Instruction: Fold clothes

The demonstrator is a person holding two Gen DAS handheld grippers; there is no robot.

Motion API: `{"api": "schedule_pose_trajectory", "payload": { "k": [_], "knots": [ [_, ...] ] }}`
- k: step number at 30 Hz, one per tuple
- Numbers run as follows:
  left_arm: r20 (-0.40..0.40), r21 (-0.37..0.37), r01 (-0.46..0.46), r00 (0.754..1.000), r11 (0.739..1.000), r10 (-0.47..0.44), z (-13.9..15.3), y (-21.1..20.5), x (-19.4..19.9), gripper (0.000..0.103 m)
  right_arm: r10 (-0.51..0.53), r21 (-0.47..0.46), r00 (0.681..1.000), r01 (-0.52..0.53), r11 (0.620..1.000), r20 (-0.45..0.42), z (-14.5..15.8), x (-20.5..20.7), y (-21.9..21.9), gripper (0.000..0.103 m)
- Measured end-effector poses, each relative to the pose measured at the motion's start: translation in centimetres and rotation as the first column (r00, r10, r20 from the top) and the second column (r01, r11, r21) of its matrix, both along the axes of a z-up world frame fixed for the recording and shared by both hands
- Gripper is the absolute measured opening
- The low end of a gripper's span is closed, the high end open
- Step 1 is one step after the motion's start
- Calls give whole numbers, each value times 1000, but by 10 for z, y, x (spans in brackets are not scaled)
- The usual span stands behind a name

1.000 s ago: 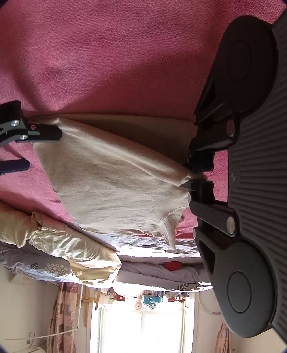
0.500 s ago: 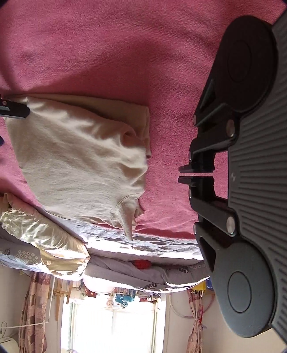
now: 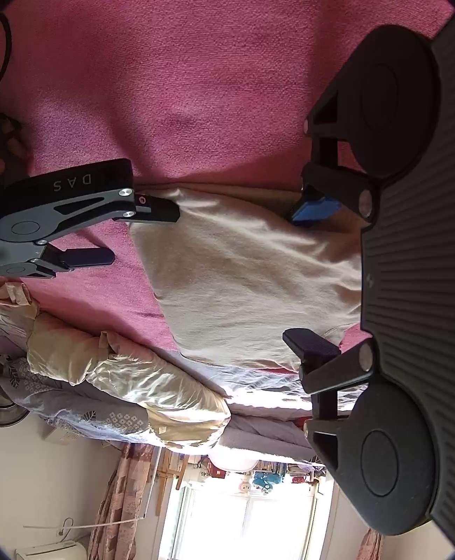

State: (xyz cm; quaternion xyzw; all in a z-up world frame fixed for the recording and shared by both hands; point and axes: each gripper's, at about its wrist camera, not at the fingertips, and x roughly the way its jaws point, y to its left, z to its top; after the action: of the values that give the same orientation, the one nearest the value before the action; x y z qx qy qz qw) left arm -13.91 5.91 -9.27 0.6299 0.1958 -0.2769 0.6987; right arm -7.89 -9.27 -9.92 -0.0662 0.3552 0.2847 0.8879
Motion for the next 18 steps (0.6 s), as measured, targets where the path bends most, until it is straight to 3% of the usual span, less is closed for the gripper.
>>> {"api": "schedule_pose_trajectory", "payload": {
  "k": [1, 3, 6, 18],
  "knots": [
    [-16, 4, -4, 1000, 1000, 4, -3, -3, 3, 49, 0, 0, 1000, 0, 1000, 0, 0, 0, 0, 103],
    [-49, 12, -24, 999, 1000, 24, -8, -5, 8, 7, 0, 1, 1000, 0, 1000, 0, 0, 0, 0, 103],
    [-87, 30, -71, 993, 997, 74, -11, 1, 8, 3, 0, 4, 1000, 0, 1000, 0, 0, 0, 0, 103],
    [-83, 71, -101, 991, 992, 106, -11, 18, 2, 2, 1, 8, 1000, -1, 1000, 0, 0, 0, -1, 103]
  ]
}}
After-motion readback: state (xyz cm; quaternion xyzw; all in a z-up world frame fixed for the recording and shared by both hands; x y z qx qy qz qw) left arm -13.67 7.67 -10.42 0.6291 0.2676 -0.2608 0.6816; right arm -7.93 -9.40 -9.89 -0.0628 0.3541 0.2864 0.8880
